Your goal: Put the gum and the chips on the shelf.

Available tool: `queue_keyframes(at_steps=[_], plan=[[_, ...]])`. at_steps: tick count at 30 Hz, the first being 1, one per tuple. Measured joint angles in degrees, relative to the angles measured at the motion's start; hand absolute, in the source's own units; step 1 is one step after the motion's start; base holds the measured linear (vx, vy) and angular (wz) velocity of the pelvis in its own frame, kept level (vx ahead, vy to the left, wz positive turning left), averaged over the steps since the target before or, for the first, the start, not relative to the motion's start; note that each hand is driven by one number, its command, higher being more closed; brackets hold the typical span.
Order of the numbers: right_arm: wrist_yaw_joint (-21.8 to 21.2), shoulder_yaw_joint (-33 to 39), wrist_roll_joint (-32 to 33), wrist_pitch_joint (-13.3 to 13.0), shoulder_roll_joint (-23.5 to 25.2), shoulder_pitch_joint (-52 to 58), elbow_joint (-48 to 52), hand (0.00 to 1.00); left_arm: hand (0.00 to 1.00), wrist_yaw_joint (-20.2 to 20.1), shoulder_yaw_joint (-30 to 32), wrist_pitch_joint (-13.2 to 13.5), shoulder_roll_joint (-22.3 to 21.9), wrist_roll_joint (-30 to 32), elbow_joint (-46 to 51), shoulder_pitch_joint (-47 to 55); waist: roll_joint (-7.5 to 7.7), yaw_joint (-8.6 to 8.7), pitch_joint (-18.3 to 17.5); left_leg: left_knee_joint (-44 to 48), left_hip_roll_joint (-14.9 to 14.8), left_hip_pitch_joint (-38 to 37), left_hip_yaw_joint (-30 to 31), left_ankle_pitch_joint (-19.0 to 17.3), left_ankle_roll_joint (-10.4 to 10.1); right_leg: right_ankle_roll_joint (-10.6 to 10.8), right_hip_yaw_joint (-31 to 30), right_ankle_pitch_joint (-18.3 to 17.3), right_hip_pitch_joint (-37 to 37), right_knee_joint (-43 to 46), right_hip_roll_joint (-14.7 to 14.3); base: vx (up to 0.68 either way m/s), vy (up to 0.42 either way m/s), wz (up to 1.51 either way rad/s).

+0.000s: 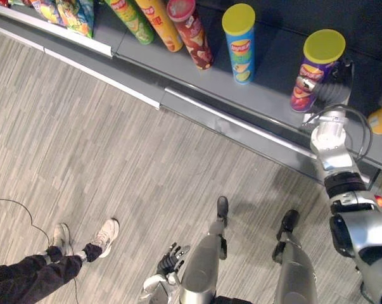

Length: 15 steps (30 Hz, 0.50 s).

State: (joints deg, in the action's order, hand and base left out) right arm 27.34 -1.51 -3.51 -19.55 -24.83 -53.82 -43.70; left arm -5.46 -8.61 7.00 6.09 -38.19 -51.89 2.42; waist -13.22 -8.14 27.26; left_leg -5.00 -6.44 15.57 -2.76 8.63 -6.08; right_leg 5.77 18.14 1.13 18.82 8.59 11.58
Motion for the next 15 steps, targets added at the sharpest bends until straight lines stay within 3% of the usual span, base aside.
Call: queue_keyframes(at_steps=[2, 3, 15], plan=[[0.0, 0.0, 0.0, 0.0, -0.15, -0.65, -0.06, 1.0, 0.0, -0.01, 0.0, 0.01, 0.0, -0.01, 0.01, -0.01, -0.01, -0.11, -0.01, 0.0, 0.07, 0.32, 0.01, 0.05, 0.06, 0.0, 0.07, 0.45, 0.0, -0.64, -0.03, 0.03, 0.007, 0.02], [0.0, 0.0, 0.0, 0.0, -0.16, -1.04, -0.4, 0.0, 0.0, -0.01, 0.0, -0.01, 0.0, -0.13, 0.01, -0.02, -0.01, -0.13, -0.01, 0.0, 0.18, 0.36, 0.01, 0.09, 0.1, 0.09, 0.05, 0.54, 0.0, -0.79, 0.06, 0.04, 0.012, 0.0], [-0.72, -0.26, 1.42, -0.56, -0.3, -1.25, -1.28, 0.0, 0.0, -1.11, 0.02, -0.05, 0.0, -1.08, -0.01, -0.02, -0.02, -0.18, -0.01, 0.02, 0.94, 0.32, -0.61, 0.19, 0.25, 0.44, -0.67, 2.25, -0.31, -2.58, 0.49, 0.01, 0.006, -0.02]])
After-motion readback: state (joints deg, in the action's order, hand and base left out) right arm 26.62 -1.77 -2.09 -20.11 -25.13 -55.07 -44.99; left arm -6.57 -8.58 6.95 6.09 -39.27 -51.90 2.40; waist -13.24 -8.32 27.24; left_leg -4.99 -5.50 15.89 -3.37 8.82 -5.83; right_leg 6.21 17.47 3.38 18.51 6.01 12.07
